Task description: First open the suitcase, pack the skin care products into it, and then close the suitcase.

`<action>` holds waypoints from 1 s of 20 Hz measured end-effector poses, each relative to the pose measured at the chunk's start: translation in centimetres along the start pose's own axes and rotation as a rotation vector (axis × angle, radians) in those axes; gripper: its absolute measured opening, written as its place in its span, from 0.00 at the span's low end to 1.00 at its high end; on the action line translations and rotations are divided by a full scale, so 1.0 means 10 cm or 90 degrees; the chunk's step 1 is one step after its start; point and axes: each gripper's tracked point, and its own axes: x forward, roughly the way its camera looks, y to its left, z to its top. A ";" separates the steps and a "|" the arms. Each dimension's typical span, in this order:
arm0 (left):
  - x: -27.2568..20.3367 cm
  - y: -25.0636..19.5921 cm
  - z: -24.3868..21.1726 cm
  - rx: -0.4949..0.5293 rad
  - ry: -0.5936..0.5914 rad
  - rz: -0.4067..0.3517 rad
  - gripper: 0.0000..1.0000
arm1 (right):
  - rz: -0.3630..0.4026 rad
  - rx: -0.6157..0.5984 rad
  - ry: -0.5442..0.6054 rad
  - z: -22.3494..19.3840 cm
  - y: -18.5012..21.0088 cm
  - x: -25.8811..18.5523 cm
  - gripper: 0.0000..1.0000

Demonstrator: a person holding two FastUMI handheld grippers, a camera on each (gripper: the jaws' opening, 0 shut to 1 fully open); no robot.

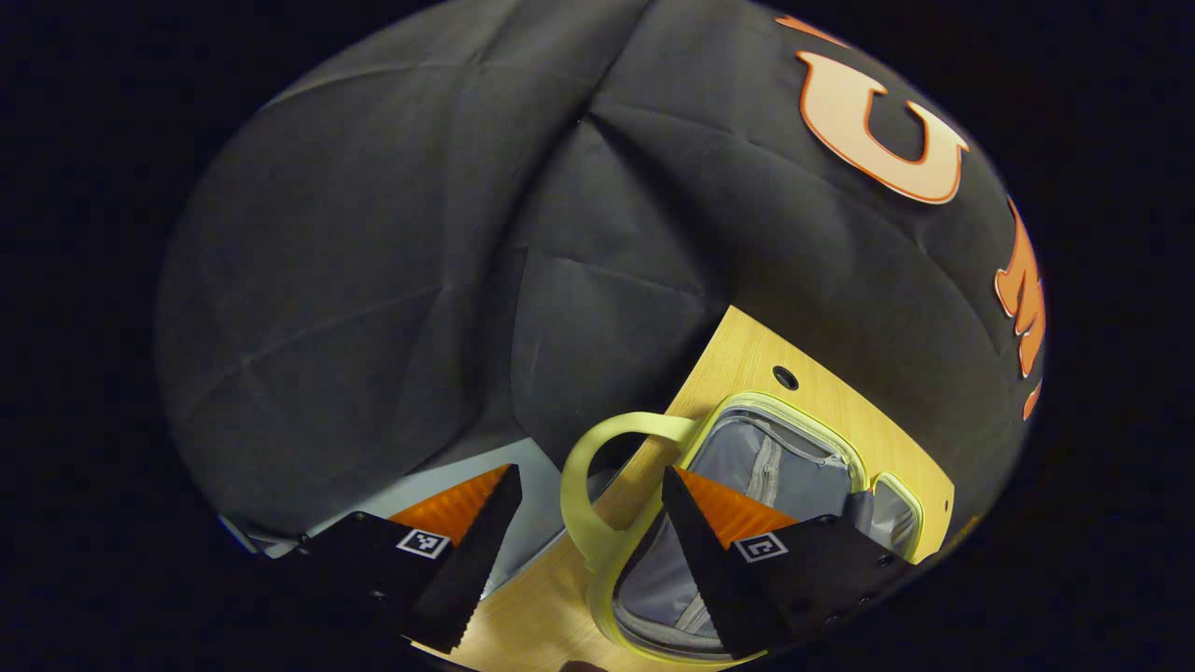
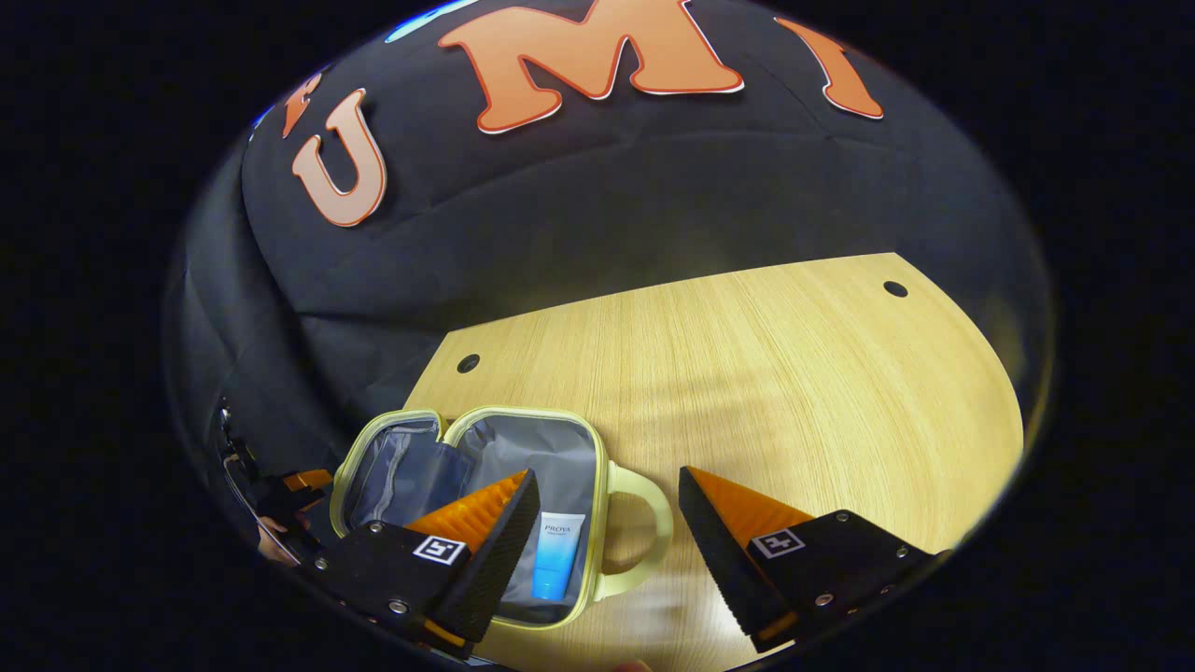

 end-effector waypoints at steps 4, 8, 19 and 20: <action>0.21 0.16 0.04 -0.109 0.046 -0.031 0.95 | -0.017 -0.015 -0.007 0.09 -0.09 -0.07 0.96; 0.41 0.18 -0.05 -0.172 0.088 -0.054 0.93 | -0.045 -0.025 -0.063 0.35 -0.24 -0.23 0.96; 0.37 0.00 0.13 -0.027 0.085 -0.063 0.10 | -0.134 -0.024 -0.154 0.80 -0.86 -0.80 0.95; 0.29 -0.09 0.23 -0.010 0.066 -0.074 0.10 | -0.140 -0.023 -0.160 0.83 -0.92 -0.85 0.95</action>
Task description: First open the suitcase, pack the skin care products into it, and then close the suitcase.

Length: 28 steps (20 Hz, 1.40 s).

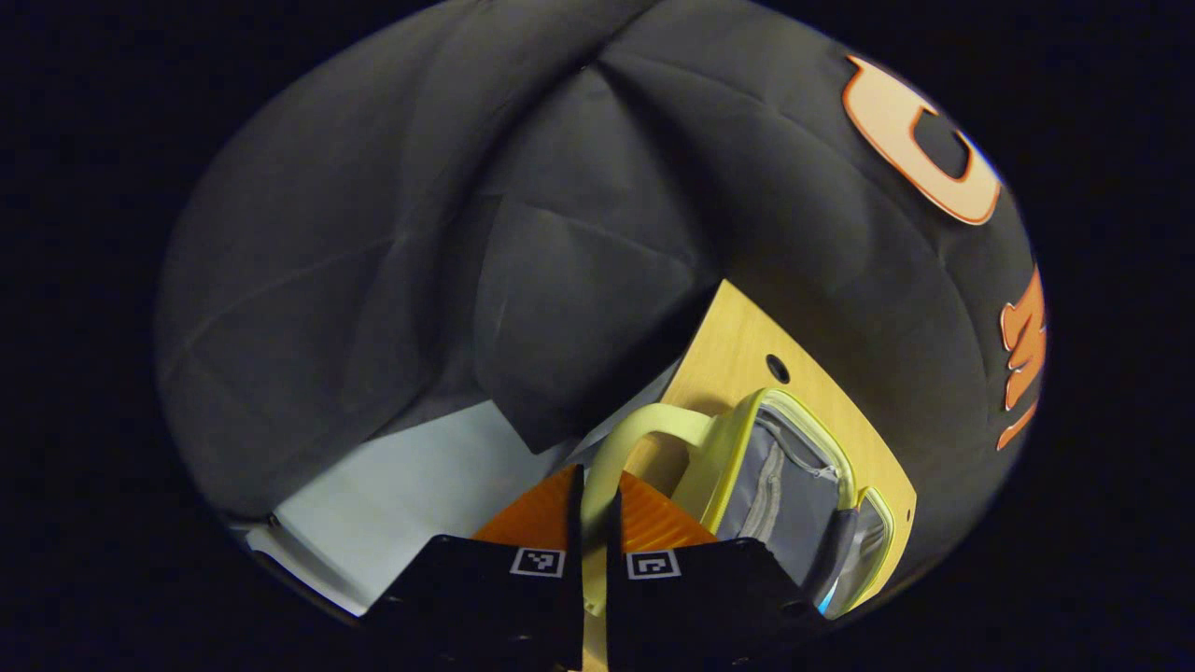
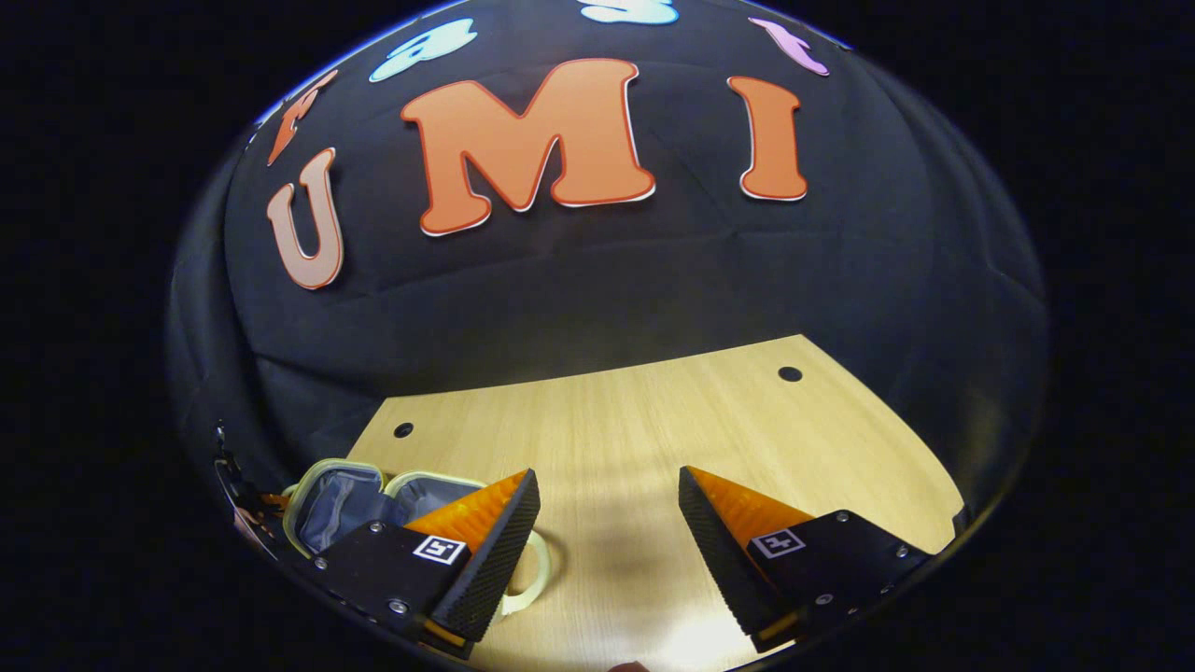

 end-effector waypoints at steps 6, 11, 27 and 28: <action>-0.66 -0.42 0.53 0.093 -0.094 -0.053 0.09 | -0.031 -0.005 -0.025 0.15 -0.31 -0.13 0.95; -1.02 -0.92 0.69 0.135 -0.133 -0.100 0.09 | -0.040 -0.014 -0.056 0.25 -0.46 -0.30 0.95; -2.03 -2.78 0.31 0.254 -0.194 -0.214 0.08 | 0.057 -0.024 -0.149 0.52 -0.49 -0.27 0.95; -2.06 -2.86 0.25 0.257 -0.193 -0.214 0.08 | 0.067 -0.020 -0.144 0.50 -0.52 -0.26 0.95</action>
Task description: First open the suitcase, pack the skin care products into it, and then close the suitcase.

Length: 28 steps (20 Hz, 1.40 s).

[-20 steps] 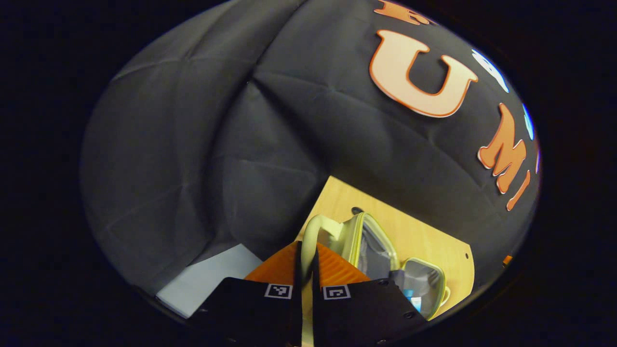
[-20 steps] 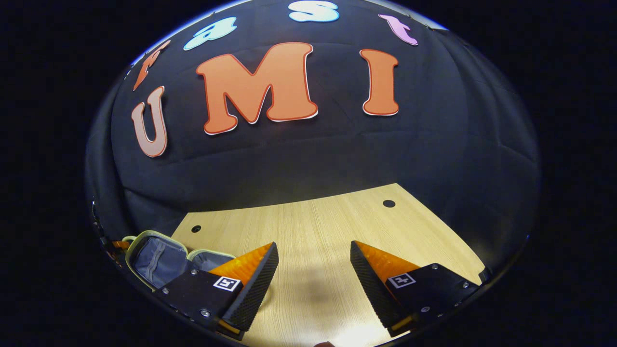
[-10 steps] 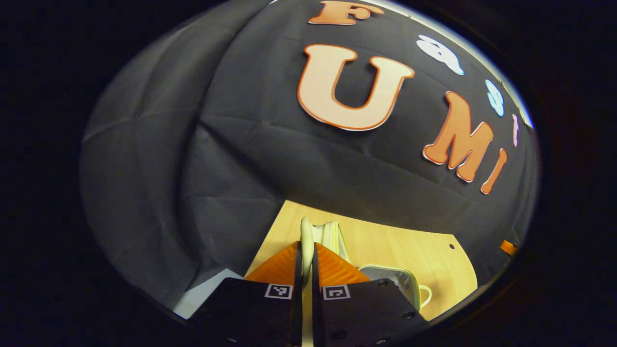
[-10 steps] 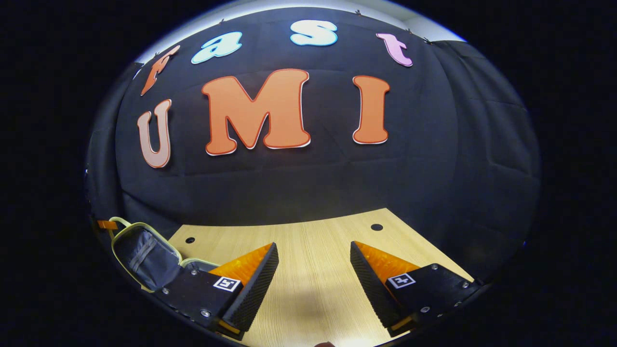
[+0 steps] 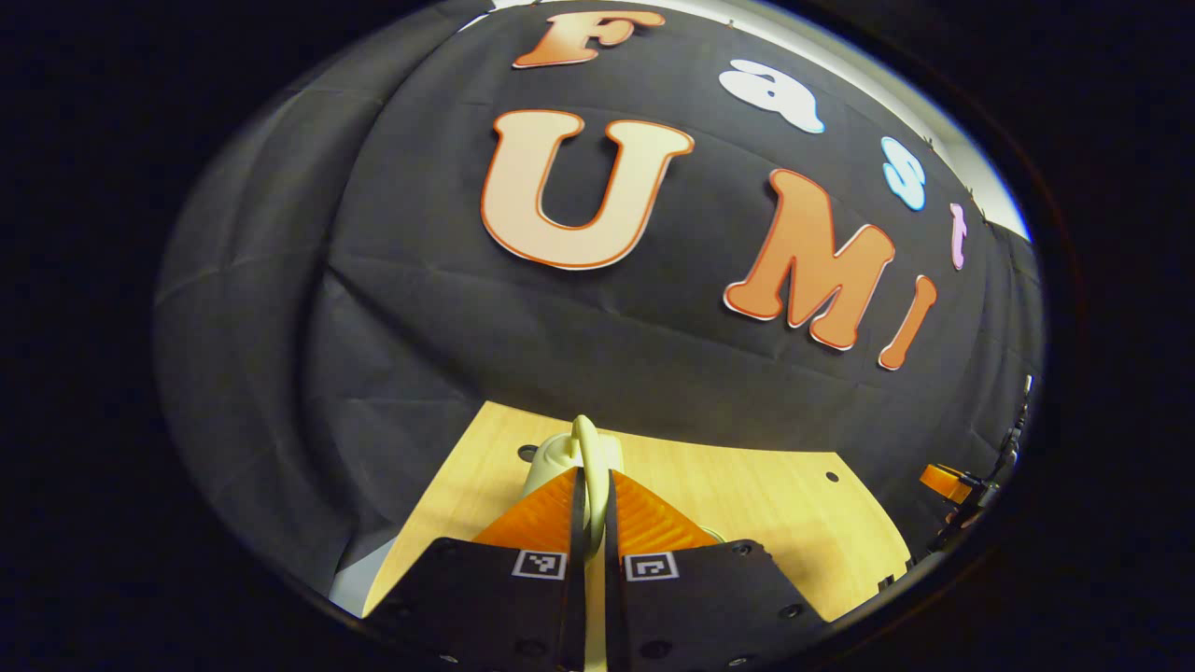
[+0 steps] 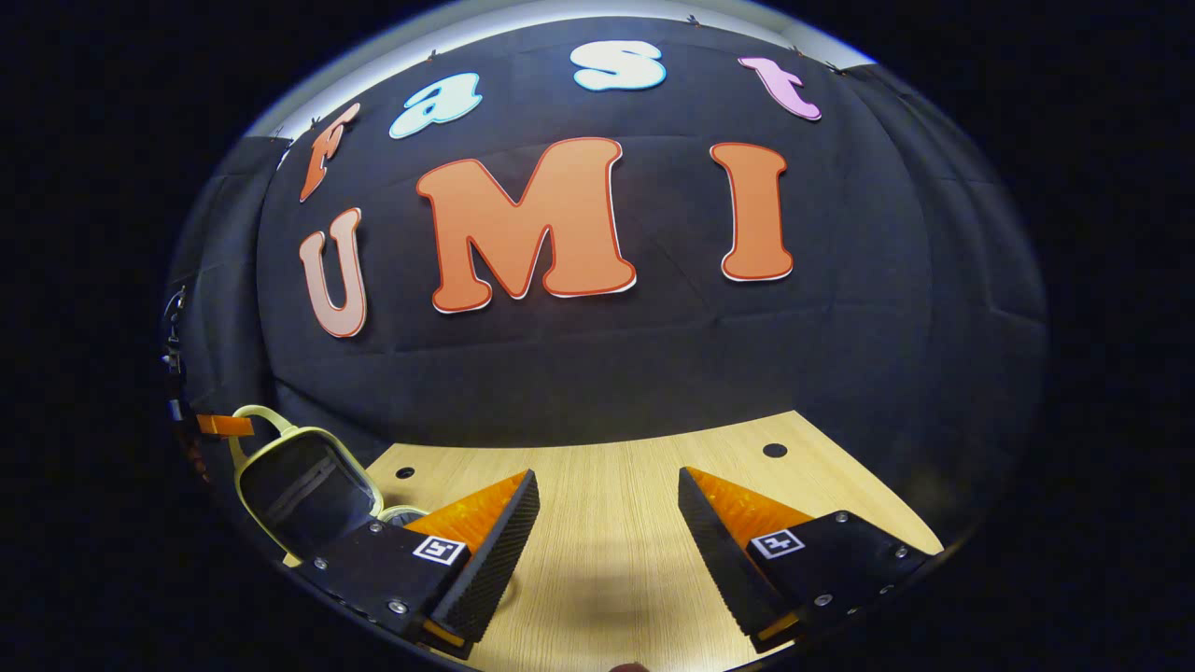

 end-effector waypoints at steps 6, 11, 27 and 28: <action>0.05 -0.77 -0.19 -0.010 0.012 -0.036 0.08 | 0.024 -0.002 0.007 -0.09 -0.26 0.02 0.95; 0.23 -1.26 -0.37 -0.058 0.027 -0.078 0.08 | 0.038 -0.028 0.026 -0.21 -0.53 0.10 0.95; 0.76 -2.57 -2.11 -0.032 0.232 -0.150 0.09 | 0.068 -0.033 0.042 -0.32 -1.03 0.33 0.95; 0.77 -2.60 -2.24 -0.015 0.247 -0.143 0.09 | 0.071 -0.031 0.045 -0.33 -1.03 0.33 0.95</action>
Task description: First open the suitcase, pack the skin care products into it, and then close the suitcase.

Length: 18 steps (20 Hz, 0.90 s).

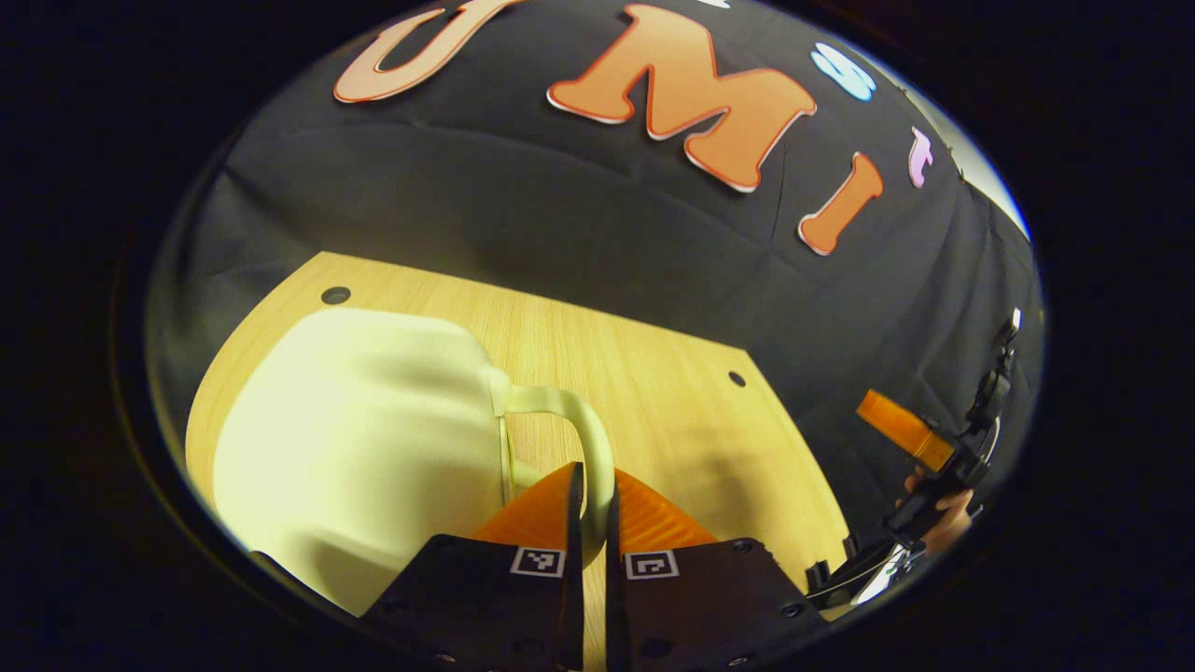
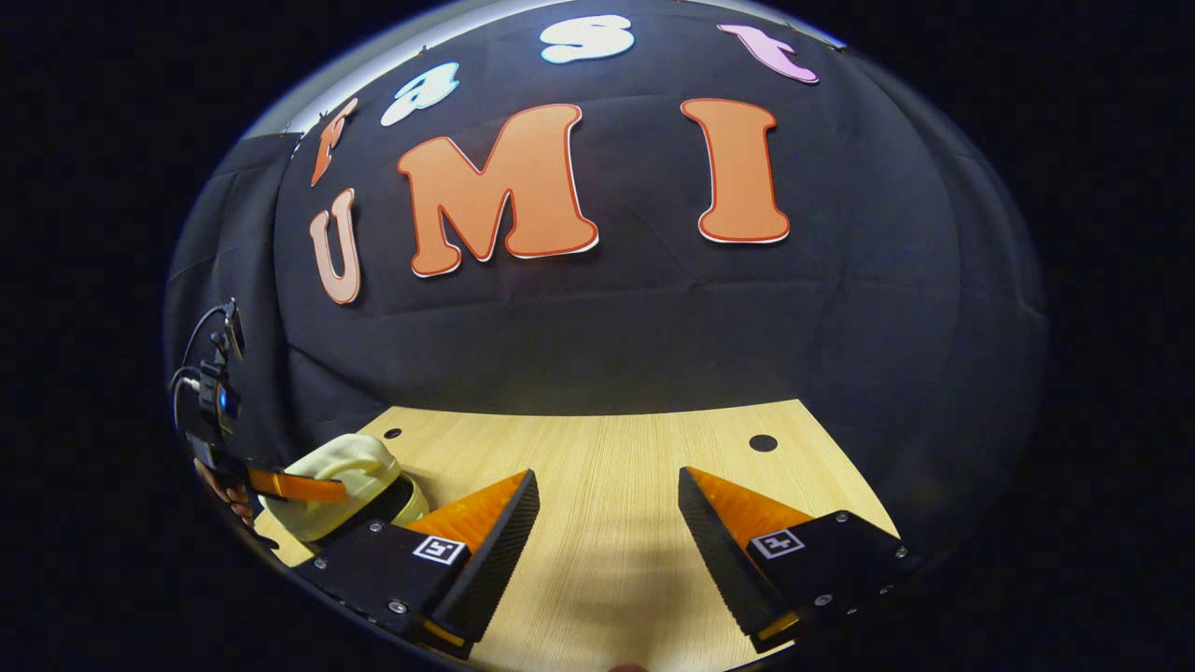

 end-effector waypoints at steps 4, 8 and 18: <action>0.23 -0.10 -0.38 0.103 0.050 0.053 0.09 | 0.001 -0.001 0.009 -0.09 -0.02 0.00 0.95; 0.41 -0.27 -0.60 0.199 0.087 0.074 0.12 | 0.000 -0.006 0.004 -0.09 -0.02 -0.02 0.95; -0.02 -0.96 0.20 0.261 -0.133 0.096 0.89 | 0.004 -0.014 -0.067 0.28 0.18 -0.18 0.95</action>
